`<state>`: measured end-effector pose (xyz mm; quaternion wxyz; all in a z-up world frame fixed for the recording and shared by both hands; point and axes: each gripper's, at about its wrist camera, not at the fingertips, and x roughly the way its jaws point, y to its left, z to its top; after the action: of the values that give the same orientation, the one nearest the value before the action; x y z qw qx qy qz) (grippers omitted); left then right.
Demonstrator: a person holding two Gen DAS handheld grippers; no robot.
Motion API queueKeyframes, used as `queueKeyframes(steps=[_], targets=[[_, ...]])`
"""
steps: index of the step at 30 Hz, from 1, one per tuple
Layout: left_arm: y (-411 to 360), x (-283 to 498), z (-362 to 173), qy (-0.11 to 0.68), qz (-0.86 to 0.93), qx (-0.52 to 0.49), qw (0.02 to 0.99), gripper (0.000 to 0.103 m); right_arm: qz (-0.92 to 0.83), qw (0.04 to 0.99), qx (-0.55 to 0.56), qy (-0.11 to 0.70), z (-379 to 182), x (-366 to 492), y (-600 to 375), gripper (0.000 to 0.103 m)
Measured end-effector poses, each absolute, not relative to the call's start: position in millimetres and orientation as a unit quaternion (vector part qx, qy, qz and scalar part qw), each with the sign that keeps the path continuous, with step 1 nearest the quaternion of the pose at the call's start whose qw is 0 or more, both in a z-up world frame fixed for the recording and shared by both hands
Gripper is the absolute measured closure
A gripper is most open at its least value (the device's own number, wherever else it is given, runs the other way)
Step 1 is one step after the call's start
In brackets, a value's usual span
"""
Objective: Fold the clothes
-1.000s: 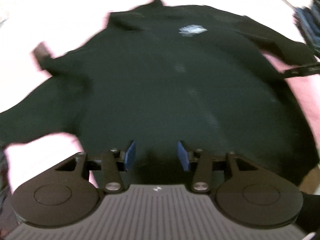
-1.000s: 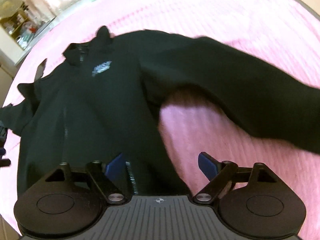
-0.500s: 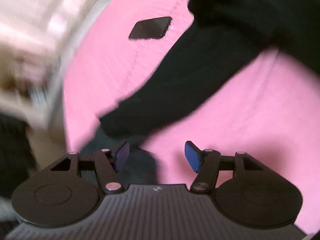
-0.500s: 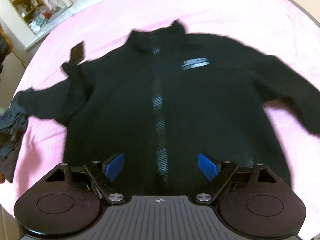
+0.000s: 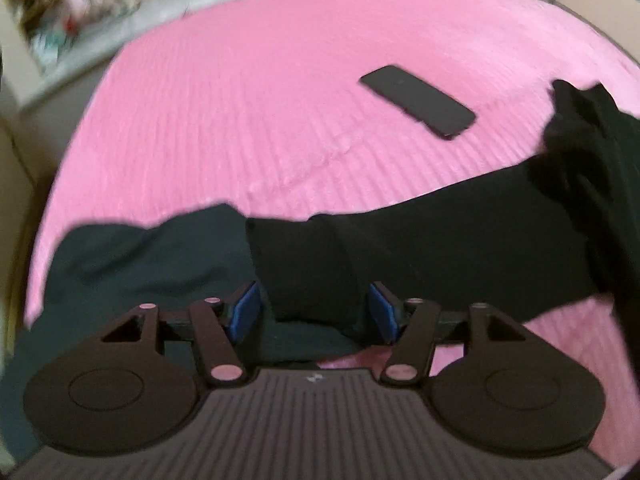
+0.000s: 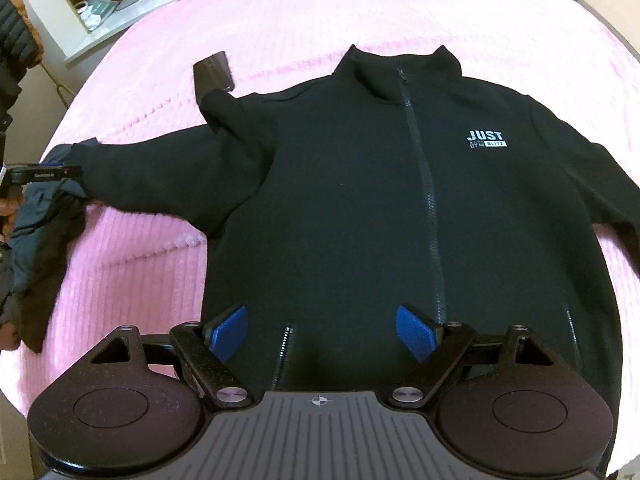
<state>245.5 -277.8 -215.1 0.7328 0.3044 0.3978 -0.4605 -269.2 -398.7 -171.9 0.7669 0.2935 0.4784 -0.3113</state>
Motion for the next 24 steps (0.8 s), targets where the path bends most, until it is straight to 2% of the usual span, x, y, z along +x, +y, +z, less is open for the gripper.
queueKeyframes(steps=[4,6,14,20,24], targets=[[-281,256,-224,0.428,-0.444,0.278,0.736,0.087,-0.318,0.761,0.285,0.488,-175,-268,-398,0.019],[-275,255,-214,0.422,-0.446,0.269,0.742,0.099,-0.321,0.759,0.288,0.489,-173,-267,-398,0.019],[-190,260,-123,0.353,-0.367,0.283,0.813,0.099,-0.321,0.77,0.29,0.468,-155,-254,-400,0.019],[-148,257,-152,0.437,-0.295,0.327,0.784,0.096,-0.33,0.772,0.299,0.454,-145,-254,-401,0.019],[-135,241,-144,0.447,-0.274,0.304,0.795,0.094,-0.358,0.762,0.31,0.441,-132,-272,-401,0.019]])
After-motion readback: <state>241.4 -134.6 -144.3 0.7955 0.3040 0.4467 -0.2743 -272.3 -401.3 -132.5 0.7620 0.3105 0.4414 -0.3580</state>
